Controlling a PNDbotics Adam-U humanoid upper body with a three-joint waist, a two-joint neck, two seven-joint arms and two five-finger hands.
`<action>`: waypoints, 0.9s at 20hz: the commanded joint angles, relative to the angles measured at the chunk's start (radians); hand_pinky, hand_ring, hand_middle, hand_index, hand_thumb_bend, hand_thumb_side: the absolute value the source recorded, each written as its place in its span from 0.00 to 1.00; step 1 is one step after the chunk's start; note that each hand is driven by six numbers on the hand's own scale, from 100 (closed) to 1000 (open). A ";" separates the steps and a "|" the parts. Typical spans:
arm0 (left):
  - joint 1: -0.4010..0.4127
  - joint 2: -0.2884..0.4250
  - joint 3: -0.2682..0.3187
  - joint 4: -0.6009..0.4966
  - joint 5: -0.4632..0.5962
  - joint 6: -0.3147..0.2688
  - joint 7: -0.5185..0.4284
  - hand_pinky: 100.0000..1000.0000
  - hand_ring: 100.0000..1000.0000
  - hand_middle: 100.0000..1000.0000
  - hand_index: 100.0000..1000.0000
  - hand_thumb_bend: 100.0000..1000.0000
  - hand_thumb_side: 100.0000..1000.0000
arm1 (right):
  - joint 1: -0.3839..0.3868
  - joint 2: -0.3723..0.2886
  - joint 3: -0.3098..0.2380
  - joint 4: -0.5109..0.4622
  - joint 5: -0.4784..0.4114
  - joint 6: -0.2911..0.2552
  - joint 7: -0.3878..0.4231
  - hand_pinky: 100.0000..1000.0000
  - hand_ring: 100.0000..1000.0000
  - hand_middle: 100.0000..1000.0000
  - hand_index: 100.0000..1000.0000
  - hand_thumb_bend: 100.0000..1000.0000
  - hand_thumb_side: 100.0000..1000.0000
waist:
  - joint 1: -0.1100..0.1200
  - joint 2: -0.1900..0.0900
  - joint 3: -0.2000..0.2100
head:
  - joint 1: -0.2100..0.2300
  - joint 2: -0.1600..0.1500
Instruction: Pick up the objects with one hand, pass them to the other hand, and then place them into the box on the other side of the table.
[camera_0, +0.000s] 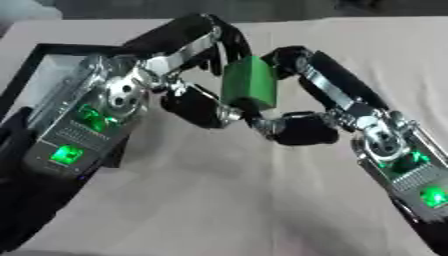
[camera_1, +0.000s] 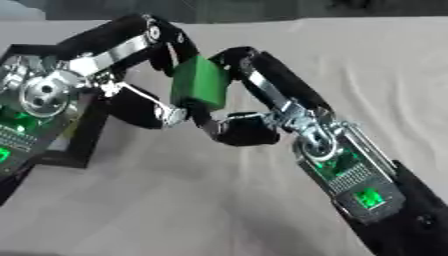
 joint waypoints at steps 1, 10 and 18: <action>-0.013 0.023 0.024 0.026 -0.038 -0.005 0.002 0.62 0.51 0.33 0.39 0.19 0.00 | -0.004 -0.015 0.002 -0.031 0.001 -0.016 0.072 0.79 0.67 0.69 0.69 0.32 0.00 | 0.001 -0.045 -0.001 | 0.004 -0.007; -0.007 0.021 0.022 0.048 -0.060 -0.026 -0.011 0.61 0.50 0.31 0.38 0.21 0.00 | 0.004 -0.024 -0.008 -0.028 -0.001 -0.020 0.151 0.79 0.68 0.69 0.71 0.35 0.00 | 0.001 -0.044 -0.004 | 0.008 -0.008; 0.003 0.043 0.017 0.007 -0.053 -0.037 -0.043 0.60 0.50 0.30 0.36 0.22 0.00 | 0.013 -0.036 -0.012 -0.029 0.045 0.064 0.084 0.77 0.64 0.65 0.70 0.35 0.00 | 0.002 -0.047 -0.004 | 0.009 -0.010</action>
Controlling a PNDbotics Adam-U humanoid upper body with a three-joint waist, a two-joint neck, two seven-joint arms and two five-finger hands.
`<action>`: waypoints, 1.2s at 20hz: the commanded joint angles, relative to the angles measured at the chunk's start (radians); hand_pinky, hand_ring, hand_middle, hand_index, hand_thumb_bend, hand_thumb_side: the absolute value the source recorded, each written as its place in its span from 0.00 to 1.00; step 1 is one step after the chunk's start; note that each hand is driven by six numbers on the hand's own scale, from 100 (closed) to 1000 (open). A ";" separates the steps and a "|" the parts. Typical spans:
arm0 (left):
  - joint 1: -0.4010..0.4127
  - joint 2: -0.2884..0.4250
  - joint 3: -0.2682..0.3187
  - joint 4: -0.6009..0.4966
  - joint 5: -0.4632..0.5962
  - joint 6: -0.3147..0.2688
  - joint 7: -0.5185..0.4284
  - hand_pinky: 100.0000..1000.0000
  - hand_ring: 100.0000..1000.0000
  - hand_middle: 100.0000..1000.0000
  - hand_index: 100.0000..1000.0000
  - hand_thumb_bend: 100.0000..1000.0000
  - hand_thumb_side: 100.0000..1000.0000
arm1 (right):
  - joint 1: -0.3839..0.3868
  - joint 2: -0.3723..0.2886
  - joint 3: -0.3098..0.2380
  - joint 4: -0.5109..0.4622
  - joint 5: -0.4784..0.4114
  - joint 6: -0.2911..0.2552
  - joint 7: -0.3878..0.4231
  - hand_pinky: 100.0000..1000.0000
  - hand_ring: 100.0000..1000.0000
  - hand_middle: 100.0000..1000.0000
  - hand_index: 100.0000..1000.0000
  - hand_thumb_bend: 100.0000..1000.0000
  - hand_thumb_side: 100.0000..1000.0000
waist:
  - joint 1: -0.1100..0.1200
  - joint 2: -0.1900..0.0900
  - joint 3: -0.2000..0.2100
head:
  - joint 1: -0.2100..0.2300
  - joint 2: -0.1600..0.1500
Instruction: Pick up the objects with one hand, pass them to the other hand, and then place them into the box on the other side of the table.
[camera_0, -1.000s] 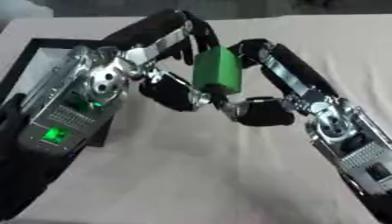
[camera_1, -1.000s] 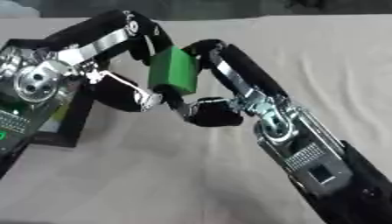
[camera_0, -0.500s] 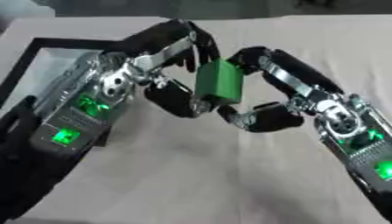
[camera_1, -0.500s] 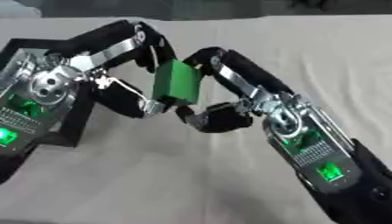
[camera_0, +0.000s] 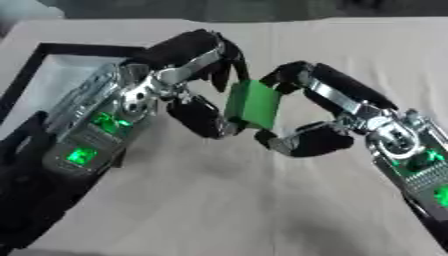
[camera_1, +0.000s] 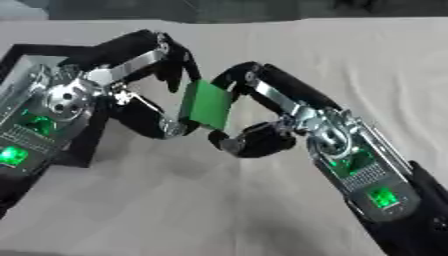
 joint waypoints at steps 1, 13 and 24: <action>-0.012 0.049 0.027 -0.030 -0.013 0.000 -0.018 0.60 0.50 0.30 0.36 0.22 0.00 | -0.004 -0.021 0.005 -0.026 0.016 0.044 -0.032 0.77 0.64 0.64 0.70 0.35 0.00 | 0.002 -0.047 0.001 | 0.001 -0.010; -0.017 0.043 0.027 -0.044 0.037 0.005 -0.015 0.59 0.48 0.26 0.35 0.19 0.00 | -0.003 -0.025 0.013 -0.045 -0.013 0.066 -0.066 0.77 0.63 0.63 0.73 0.33 0.00 | 0.001 -0.048 0.000 | 0.003 -0.010; -0.010 0.054 0.033 -0.036 -0.002 0.010 -0.032 0.58 0.46 0.22 0.33 0.24 0.00 | 0.003 -0.040 0.006 -0.052 0.017 0.056 -0.023 0.77 0.62 0.60 0.77 0.38 0.00 | 0.003 -0.051 -0.001 | 0.003 -0.021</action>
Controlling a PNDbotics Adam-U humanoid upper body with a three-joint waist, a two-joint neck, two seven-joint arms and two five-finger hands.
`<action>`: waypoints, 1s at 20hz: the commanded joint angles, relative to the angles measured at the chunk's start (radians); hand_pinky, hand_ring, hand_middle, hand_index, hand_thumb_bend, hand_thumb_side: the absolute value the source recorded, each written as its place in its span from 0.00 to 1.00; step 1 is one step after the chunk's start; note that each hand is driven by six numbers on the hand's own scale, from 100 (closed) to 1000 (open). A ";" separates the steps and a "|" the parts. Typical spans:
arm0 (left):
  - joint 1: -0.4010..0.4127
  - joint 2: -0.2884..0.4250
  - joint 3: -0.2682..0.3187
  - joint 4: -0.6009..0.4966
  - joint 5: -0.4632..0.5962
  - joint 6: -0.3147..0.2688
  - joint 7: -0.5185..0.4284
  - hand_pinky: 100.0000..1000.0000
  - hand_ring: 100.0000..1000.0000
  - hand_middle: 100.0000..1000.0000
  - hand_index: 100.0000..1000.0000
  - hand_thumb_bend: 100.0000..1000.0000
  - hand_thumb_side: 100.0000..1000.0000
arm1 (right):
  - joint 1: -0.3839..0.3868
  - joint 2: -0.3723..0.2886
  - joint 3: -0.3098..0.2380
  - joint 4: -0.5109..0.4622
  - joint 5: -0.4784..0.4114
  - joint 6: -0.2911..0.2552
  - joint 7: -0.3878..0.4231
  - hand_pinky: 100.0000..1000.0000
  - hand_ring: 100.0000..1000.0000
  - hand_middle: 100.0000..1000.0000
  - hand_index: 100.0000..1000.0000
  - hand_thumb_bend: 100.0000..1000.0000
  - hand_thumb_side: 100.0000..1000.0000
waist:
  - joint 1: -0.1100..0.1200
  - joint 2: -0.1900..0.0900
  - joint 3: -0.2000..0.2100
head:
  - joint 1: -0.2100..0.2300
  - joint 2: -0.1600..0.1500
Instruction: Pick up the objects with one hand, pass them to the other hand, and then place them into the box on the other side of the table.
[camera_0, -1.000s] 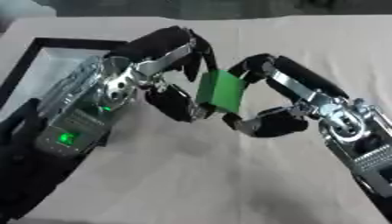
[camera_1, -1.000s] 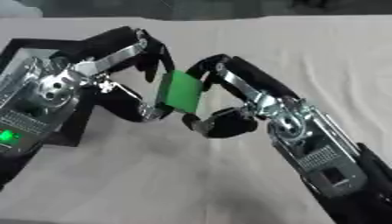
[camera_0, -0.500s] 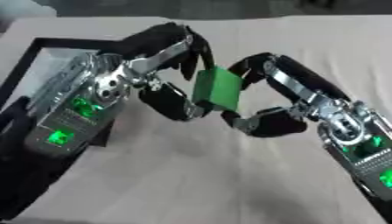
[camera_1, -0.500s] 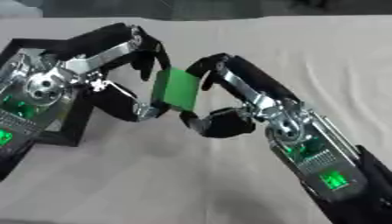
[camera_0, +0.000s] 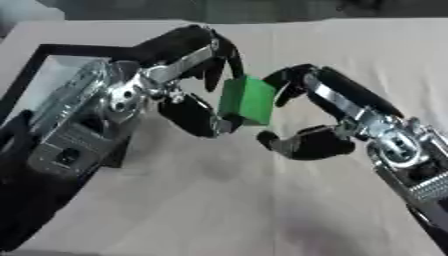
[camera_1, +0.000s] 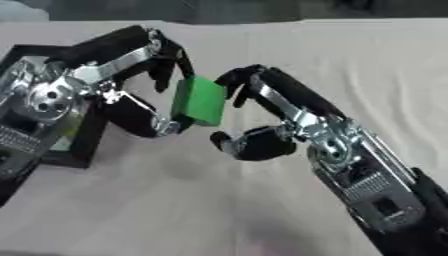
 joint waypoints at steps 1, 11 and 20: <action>-0.010 0.027 0.019 -0.005 -0.007 0.008 -0.008 0.58 0.46 0.22 0.33 0.24 0.00 | -0.007 -0.022 -0.011 -0.022 0.016 0.000 0.010 0.76 0.61 0.59 0.77 0.38 0.00 | 0.003 -0.051 0.000 | 0.003 -0.013; 0.005 0.048 0.033 -0.031 -0.005 0.011 -0.013 0.58 0.46 0.22 0.33 0.25 0.00 | 0.001 -0.035 -0.019 -0.033 0.035 0.027 -0.015 0.76 0.60 0.60 0.77 0.37 0.00 | 0.003 -0.051 -0.002 | 0.006 -0.015; 0.045 0.091 0.068 -0.064 -0.001 0.026 0.002 0.57 0.46 0.22 0.33 0.24 0.00 | 0.008 -0.053 -0.024 -0.041 0.030 0.039 -0.022 0.76 0.61 0.59 0.78 0.37 0.00 | 0.002 -0.052 -0.002 | 0.010 -0.010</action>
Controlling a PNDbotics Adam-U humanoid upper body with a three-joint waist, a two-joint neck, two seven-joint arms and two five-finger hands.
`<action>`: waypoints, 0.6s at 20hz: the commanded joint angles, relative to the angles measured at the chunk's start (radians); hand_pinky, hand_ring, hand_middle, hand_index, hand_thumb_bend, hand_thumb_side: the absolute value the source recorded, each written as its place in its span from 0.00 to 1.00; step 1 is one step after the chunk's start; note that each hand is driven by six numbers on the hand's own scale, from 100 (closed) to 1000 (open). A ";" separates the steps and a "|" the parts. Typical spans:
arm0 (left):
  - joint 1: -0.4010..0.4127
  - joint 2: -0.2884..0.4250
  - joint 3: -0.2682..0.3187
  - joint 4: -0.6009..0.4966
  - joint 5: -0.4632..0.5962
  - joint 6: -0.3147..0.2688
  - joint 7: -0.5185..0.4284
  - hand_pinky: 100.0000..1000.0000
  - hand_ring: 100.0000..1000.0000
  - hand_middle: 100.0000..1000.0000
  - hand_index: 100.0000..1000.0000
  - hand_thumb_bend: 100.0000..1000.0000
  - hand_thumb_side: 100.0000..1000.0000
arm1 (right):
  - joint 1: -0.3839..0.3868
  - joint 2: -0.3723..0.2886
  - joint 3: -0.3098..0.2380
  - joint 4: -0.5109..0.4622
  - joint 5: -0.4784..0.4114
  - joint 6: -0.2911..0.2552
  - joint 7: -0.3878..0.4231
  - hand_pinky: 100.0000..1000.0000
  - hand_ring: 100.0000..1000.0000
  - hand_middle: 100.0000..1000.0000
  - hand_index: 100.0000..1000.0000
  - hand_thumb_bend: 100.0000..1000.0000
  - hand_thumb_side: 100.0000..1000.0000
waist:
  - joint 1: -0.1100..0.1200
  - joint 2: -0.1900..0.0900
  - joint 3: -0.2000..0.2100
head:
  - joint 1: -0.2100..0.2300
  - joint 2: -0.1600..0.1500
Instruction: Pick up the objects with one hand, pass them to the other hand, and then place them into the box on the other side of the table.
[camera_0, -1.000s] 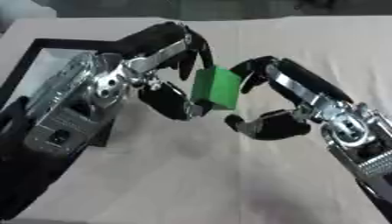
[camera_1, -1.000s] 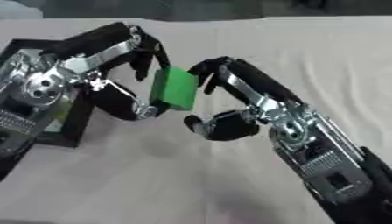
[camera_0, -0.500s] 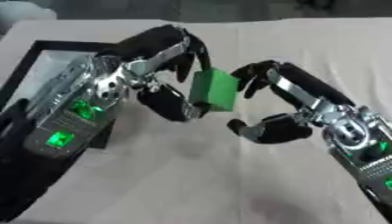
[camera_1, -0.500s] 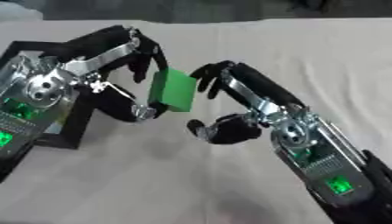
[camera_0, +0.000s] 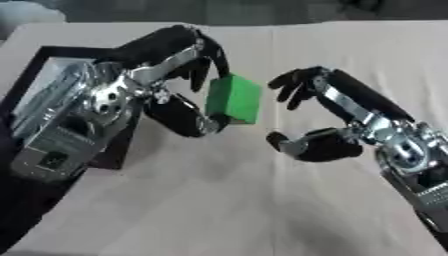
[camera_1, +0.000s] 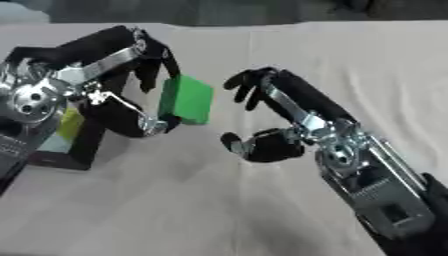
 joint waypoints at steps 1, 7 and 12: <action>0.007 0.044 0.038 -0.027 0.004 0.019 0.011 0.57 0.46 0.22 0.33 0.23 0.00 | -0.007 -0.027 -0.016 -0.025 -0.002 0.003 -0.001 0.76 0.61 0.59 0.78 0.36 0.00 | 0.002 -0.052 -0.001 | 0.006 -0.009; 0.072 0.113 0.115 -0.031 0.022 0.036 0.099 0.57 0.46 0.22 0.33 0.23 0.00 | -0.004 -0.030 -0.050 -0.034 -0.053 0.013 -0.112 0.75 0.64 0.62 0.70 0.26 0.04 | 0.003 -0.051 0.001 | 0.009 -0.007; 0.176 0.180 0.197 -0.029 0.042 0.079 0.193 0.57 0.46 0.23 0.33 0.21 0.00 | 0.010 -0.036 -0.074 -0.034 -0.231 0.061 -0.322 0.76 0.68 0.63 0.67 0.00 0.29 | 0.001 -0.047 0.005 | 0.018 -0.008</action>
